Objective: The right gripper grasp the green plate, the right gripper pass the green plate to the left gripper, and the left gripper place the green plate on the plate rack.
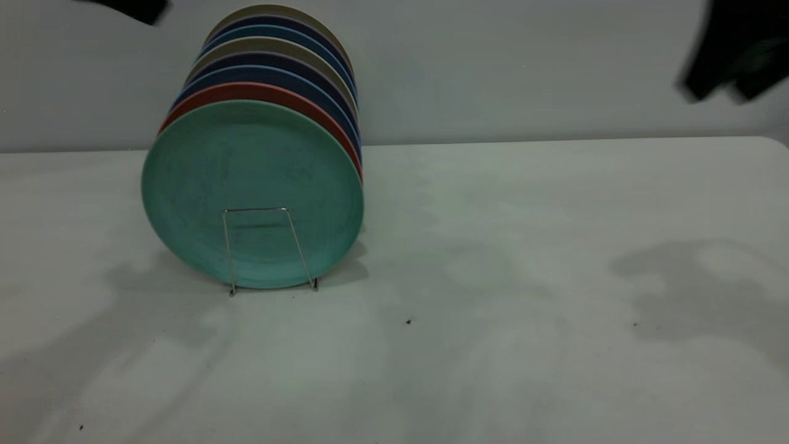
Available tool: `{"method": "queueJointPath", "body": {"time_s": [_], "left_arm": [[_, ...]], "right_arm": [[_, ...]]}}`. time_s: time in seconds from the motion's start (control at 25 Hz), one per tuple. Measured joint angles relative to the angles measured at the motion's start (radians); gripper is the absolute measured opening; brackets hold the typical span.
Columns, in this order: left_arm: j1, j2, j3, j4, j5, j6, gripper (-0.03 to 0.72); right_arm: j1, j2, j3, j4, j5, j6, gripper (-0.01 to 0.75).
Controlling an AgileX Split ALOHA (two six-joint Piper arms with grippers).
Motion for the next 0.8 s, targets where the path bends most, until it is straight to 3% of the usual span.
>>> {"method": "queueJointPath", "body": {"time_s": [0.12,0.28,0.44,0.64,0.8], "left_arm": [[0.0,-0.064,0.0,0.195,0.106,-0.465,0.482],[0.0,-0.163,0.0,0.41,0.273,-0.83,0.482],[0.0,-0.3,0.007,0.454,0.411,-0.876,0.482],[0.0,-0.592,0.124,0.39,0.426,-0.835,0.482],[0.0,-0.828,0.24,0.381,0.468,-0.83,0.482]], "right_arm": [[0.01,-0.096,-0.007,-0.242,0.105,0.215,0.55],[0.057,-0.227,-0.006,-0.404,0.235,0.334,0.55],[0.128,-0.382,0.033,-0.414,0.292,0.352,0.55],[0.222,-0.619,0.178,-0.376,0.304,0.361,0.55],[0.256,-0.802,0.314,-0.342,0.313,0.364,0.55]]}}
